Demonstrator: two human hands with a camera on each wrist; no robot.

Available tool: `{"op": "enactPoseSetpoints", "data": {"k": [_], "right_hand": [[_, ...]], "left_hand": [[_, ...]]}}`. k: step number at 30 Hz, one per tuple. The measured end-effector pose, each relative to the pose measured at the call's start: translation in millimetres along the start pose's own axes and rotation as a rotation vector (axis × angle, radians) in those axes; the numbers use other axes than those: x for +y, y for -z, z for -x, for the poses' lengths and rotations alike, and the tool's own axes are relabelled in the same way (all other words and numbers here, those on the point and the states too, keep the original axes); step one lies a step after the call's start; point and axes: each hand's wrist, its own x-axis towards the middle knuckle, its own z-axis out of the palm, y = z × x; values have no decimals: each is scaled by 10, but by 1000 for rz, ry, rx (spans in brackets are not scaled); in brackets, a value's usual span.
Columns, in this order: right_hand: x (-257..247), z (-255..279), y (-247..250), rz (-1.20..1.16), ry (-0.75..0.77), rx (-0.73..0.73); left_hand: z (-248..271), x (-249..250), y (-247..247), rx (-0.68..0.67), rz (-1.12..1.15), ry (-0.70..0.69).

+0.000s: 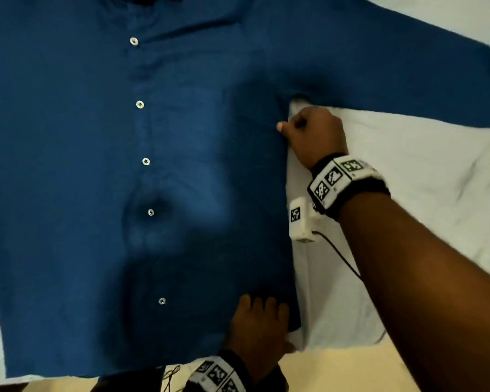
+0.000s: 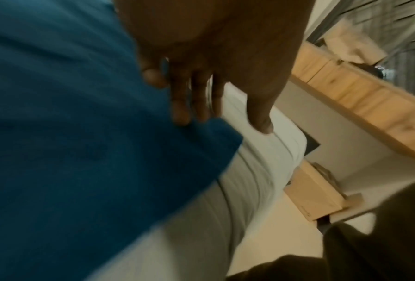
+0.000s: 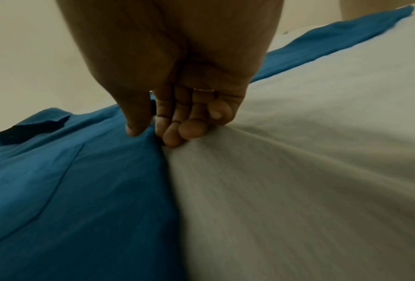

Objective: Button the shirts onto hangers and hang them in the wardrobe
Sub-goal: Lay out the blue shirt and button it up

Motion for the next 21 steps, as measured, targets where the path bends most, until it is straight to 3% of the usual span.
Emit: {"op": "enactPoseSetpoints", "data": {"k": [4, 7, 11, 17, 19, 21], "right_hand": [[-103, -227, 40, 44, 38, -1], [-134, -366, 70, 116, 48, -39], [-171, -488, 172, 233, 66, -94], [-268, -466, 205, 293, 37, -117], [-294, -368, 214, 242, -2, -54], [-361, -181, 165, 209, -47, 115]], "left_hand": [[-226, 111, -49, -95, 45, 172], [-339, 175, -127, -88, 33, 210], [-318, 229, -76, -72, -47, 159], [-332, 144, -38, -141, 21, 53], [-221, 95, 120, -175, -20, -9], [-142, -120, 286, -66, 73, -29]]}}
